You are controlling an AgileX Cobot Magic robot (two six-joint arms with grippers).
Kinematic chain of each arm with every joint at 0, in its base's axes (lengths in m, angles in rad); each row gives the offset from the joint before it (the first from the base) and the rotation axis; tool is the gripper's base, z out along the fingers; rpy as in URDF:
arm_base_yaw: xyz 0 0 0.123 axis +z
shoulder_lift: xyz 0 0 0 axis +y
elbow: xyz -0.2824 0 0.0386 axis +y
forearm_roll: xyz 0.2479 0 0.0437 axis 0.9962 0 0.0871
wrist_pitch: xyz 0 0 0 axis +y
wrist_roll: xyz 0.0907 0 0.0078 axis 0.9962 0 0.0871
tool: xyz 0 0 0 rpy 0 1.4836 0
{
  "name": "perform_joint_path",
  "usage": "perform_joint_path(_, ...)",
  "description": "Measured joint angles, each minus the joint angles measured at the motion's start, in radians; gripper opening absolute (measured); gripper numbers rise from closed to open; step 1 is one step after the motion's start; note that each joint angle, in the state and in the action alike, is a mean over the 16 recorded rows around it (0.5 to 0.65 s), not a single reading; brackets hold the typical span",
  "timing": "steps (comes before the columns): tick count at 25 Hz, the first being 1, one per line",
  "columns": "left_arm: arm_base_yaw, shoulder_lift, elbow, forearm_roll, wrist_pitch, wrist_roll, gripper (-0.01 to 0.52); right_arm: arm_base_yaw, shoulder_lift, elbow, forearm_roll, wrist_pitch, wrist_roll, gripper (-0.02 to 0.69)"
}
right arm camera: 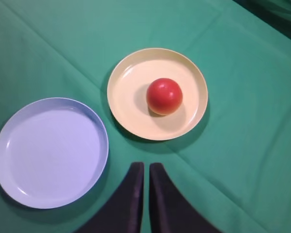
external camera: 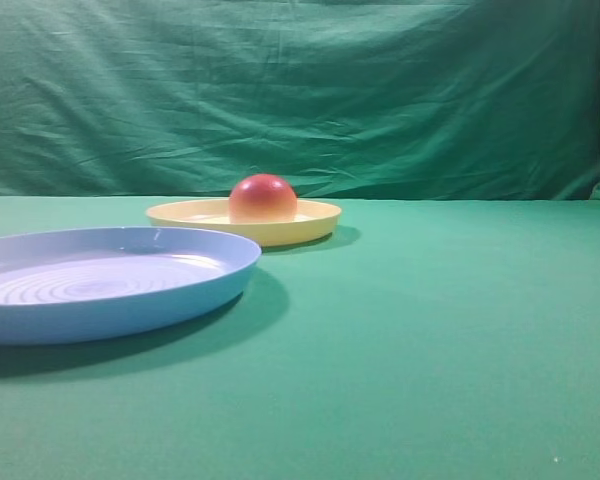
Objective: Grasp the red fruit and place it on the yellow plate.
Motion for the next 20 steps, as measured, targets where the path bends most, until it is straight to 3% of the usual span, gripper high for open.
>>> perform_joint_path(8, 0.000, 0.000, 0.000, 0.000, 0.000, 0.000, 0.157, 0.000, -0.442, 0.322, 0.015, -0.006, 0.002, 0.000)
perform_joint_path(20, 0.000, 0.000, 0.000, 0.000, 0.000, 0.000, 0.157, -0.022, -0.787, 0.446, -0.013, 0.104, 0.005, 0.000)
